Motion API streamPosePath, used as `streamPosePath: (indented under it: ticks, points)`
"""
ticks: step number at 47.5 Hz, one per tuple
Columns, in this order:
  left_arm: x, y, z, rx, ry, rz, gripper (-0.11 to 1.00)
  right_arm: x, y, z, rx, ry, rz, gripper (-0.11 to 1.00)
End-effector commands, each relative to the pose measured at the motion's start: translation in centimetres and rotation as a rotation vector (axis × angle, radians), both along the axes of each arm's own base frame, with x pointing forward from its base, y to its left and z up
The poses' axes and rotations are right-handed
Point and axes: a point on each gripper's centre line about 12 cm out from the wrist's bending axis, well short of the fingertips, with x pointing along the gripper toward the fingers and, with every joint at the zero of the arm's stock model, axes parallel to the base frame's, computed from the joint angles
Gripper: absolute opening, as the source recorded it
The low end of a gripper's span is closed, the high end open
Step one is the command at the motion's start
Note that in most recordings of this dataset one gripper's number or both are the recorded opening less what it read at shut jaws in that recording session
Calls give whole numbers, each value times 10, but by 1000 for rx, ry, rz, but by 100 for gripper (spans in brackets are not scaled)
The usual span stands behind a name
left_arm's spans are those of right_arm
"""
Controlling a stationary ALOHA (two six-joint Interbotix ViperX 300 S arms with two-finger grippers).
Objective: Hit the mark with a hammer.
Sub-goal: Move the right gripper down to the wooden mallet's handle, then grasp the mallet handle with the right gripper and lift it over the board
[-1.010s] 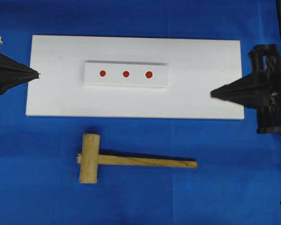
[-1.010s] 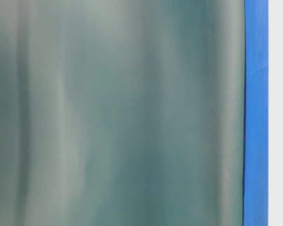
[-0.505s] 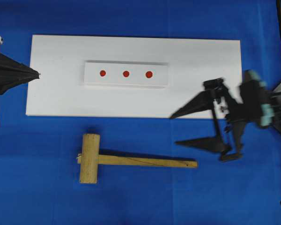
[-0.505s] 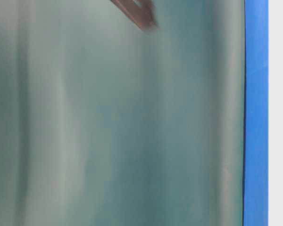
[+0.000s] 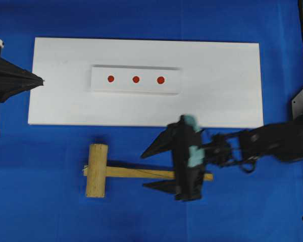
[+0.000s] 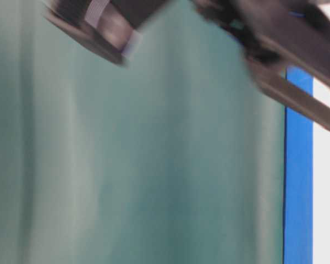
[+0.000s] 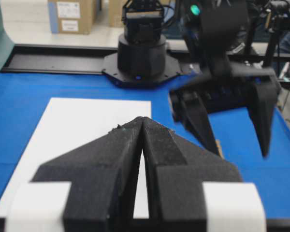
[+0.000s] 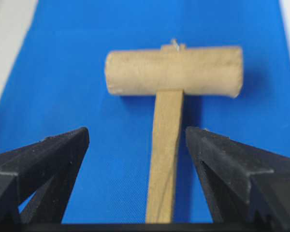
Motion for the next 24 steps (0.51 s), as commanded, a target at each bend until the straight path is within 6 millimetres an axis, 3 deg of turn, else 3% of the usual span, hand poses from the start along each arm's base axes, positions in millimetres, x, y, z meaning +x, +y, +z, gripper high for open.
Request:
streamPosePath:
  ticks: [1,11,24]
  points:
    - [2,0,3,-4,-8,1,0,13,4,-1,21,-16,-21,90]
    - [1,0,0,-4,0,1,0,29,7,-36,28,45,-63,90]
    - [0,0,-4,-5,11,1,0,31,5,-71,12,117,-105,89]
